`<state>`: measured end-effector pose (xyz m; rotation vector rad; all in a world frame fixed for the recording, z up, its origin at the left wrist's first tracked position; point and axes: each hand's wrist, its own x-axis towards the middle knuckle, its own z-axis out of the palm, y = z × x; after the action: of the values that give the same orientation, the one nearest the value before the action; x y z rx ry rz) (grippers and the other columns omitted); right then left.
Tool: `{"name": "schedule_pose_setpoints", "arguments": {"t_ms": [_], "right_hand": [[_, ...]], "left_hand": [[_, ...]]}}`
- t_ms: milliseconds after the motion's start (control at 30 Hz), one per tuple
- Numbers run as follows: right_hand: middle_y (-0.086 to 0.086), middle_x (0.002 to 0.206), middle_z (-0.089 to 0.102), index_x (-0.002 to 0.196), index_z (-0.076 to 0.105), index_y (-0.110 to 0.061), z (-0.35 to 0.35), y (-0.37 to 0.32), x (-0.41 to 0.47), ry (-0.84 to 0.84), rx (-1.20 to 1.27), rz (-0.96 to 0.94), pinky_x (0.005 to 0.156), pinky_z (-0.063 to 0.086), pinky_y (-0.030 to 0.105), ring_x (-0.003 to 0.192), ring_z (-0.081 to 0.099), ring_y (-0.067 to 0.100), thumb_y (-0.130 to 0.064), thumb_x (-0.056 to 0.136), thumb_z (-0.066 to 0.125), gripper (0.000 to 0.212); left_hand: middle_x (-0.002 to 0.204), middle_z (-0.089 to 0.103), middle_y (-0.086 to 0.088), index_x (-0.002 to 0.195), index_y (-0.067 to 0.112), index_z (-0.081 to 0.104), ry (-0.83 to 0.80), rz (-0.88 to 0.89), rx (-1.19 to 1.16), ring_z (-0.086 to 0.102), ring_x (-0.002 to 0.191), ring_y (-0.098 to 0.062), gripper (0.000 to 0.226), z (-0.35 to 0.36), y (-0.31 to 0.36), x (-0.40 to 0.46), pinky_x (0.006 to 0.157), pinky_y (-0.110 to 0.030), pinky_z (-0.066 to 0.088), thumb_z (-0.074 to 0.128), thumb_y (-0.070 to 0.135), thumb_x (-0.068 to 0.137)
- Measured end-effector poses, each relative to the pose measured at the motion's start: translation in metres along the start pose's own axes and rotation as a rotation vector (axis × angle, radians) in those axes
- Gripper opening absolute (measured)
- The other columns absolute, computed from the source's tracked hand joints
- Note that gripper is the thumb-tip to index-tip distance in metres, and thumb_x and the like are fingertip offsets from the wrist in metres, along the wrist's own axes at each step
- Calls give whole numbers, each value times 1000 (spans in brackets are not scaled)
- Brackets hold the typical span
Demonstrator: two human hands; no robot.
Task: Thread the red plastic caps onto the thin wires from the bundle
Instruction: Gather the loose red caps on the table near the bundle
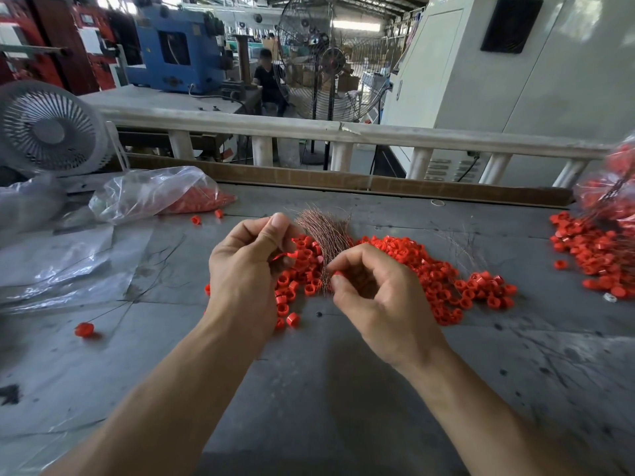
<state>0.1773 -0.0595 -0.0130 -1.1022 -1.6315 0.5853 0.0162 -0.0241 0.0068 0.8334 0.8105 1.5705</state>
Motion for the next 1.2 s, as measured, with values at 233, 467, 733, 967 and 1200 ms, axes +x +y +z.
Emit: {"name": "schedule_pose_setpoints", "arguments": {"t_ms": [233,467,733,967,1200], "right_hand": [[-16,81,71,93,72,-25,-31,22,13,315,-389,47,74,56,26,76,67,2,-21,88,77,8],[-4,88,75,88,67,-26,-87,44,21,532,-751,381,76,54,36,89,70,30,-33,85,76,12],[9,98,75,81,66,-24,-123,56,21,501,-923,630,91,51,45,100,66,38,-34,86,74,14],[11,109,73,104,73,-21,-117,54,23,461,-987,600,94,51,46,107,64,38,-36,85,74,24],[-8,82,74,83,77,-23,-67,38,23,319,-654,244,77,56,33,80,69,17,-23,85,77,2]], "left_hand": [[90,77,-8,83,27,81,25,-28,277,63,73,-17,16,-4,-1,5,70,-35,52,71,24,95],[86,78,-1,94,19,77,-8,27,488,65,67,-9,15,-3,-7,8,58,-24,53,64,12,97],[84,78,3,91,23,77,-31,25,576,66,67,-5,16,-7,-12,11,62,-22,53,65,13,97],[75,75,7,86,27,75,-57,136,784,64,62,-8,14,-11,-12,12,58,-28,52,69,16,94],[75,65,22,80,33,70,-115,281,1226,59,70,3,13,-10,-17,9,58,-13,40,72,23,89]]}}
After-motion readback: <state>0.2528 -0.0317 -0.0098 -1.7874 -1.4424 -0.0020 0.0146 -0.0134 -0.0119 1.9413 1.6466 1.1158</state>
